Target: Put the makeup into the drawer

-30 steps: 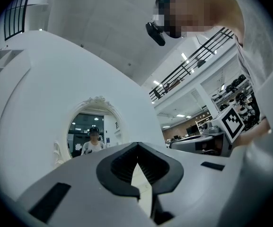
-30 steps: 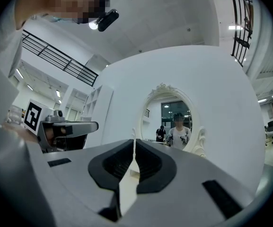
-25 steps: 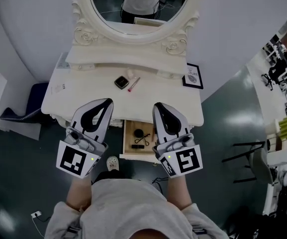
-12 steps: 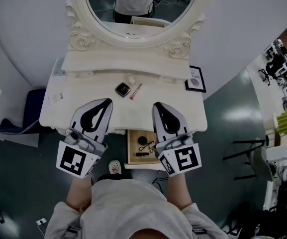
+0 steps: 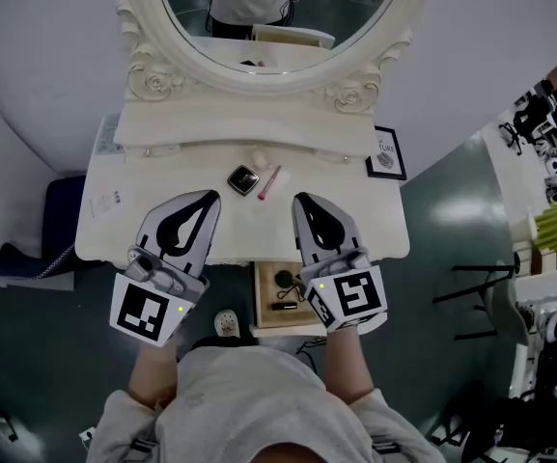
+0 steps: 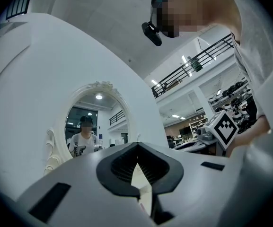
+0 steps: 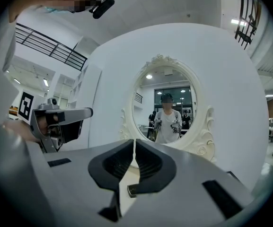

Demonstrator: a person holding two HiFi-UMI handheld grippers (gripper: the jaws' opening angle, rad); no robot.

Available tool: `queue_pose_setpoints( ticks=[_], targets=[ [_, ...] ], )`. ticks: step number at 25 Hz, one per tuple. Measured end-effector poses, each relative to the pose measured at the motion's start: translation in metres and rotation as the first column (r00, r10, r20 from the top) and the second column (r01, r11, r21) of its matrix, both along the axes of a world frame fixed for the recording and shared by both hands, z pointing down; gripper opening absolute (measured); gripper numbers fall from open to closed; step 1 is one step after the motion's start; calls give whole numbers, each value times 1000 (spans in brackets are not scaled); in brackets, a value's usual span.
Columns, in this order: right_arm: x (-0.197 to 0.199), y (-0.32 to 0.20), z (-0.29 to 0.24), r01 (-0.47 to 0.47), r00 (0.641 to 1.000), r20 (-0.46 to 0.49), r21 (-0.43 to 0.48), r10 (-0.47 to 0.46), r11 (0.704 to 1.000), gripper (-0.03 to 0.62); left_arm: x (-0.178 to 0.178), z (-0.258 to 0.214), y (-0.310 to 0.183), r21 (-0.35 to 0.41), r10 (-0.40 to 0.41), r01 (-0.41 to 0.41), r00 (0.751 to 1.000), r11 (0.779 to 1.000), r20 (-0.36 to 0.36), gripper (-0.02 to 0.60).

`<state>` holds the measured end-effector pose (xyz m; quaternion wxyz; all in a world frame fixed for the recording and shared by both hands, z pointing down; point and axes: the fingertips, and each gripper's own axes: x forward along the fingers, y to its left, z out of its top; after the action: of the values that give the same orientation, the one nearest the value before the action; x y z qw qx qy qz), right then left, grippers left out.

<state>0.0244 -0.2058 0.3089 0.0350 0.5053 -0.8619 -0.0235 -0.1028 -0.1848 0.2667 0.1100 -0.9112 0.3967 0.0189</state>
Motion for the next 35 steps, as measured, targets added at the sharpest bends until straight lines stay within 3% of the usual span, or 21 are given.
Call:
queue_pose_setpoints(
  ticks=[8, 13, 23, 32, 35],
  targets=[
    [-7, -29, 43, -31, 999, -46, -130, 25, 991, 28, -9, 23, -21, -59, 8, -9, 1000, 998, -16, 14],
    [-6, -40, 83, -71, 996, -68, -252, 56, 965, 28, -15, 38, -29, -90, 12, -13, 1000, 996, -15, 14],
    [-6, -73, 163, -130, 991, -74, -488, 108, 863, 29, -22, 56, -37, -102, 36, -37, 999, 994, -16, 14],
    [-4, -98, 226, -217, 976, -113, -616, 187, 758, 32, -40, 63, -43, -108, 20, -22, 1000, 994, -22, 14],
    [-3, -103, 246, -257, 966, -148, -639, 212, 725, 94, -47, 68, -44, -120, 6, -9, 1000, 993, -22, 14]
  ],
)
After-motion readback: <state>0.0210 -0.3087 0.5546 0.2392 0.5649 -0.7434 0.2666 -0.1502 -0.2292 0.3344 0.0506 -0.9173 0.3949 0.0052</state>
